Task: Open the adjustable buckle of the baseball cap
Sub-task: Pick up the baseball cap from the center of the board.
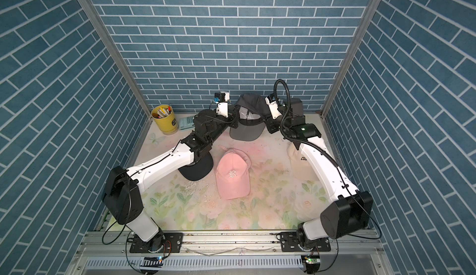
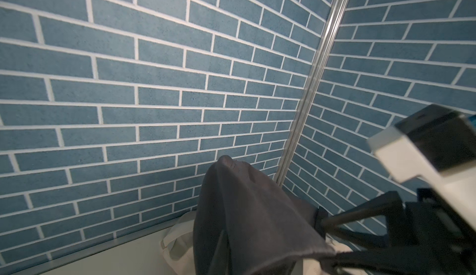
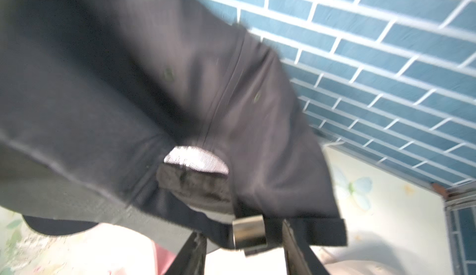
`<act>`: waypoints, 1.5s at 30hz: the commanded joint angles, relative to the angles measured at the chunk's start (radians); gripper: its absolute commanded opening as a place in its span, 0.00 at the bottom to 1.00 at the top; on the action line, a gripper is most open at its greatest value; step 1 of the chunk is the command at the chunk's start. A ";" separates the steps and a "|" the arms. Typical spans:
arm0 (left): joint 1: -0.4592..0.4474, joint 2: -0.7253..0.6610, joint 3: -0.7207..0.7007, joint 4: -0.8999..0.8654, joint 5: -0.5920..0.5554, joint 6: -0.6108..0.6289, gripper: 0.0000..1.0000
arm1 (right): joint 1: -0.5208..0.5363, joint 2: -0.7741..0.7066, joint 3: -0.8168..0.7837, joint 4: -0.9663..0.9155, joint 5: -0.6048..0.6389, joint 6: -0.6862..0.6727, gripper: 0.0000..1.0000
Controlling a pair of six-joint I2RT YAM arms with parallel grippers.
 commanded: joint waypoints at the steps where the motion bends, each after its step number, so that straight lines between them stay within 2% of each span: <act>1: 0.049 -0.045 -0.025 0.035 0.134 -0.063 0.00 | -0.038 -0.071 -0.040 0.055 -0.067 -0.062 0.47; 4: 0.088 -0.066 -0.059 0.084 0.229 -0.098 0.00 | -0.087 -0.130 -0.102 0.051 -0.149 -0.109 0.46; 7: 0.104 -0.073 -0.057 0.078 0.272 -0.113 0.00 | -0.109 -0.176 -0.157 0.045 -0.177 -0.140 0.45; 13: 0.109 -0.079 -0.076 0.144 0.360 -0.158 0.00 | -0.113 -0.195 -0.222 0.104 -0.242 -0.115 0.45; 28: 0.141 -0.076 -0.137 0.307 0.529 -0.292 0.00 | -0.105 -0.153 -0.268 0.238 -0.224 -0.139 0.43; 31: 0.141 -0.074 -0.146 0.305 0.531 -0.293 0.00 | -0.106 -0.161 -0.297 0.318 -0.234 -0.112 0.44; 37: 0.139 -0.067 -0.164 0.315 0.517 -0.301 0.00 | -0.105 -0.117 -0.259 0.337 -0.328 -0.044 0.44; 45: 0.126 -0.079 -0.166 0.215 0.456 -0.209 0.00 | -0.103 -0.101 -0.209 0.272 -0.377 -0.058 0.42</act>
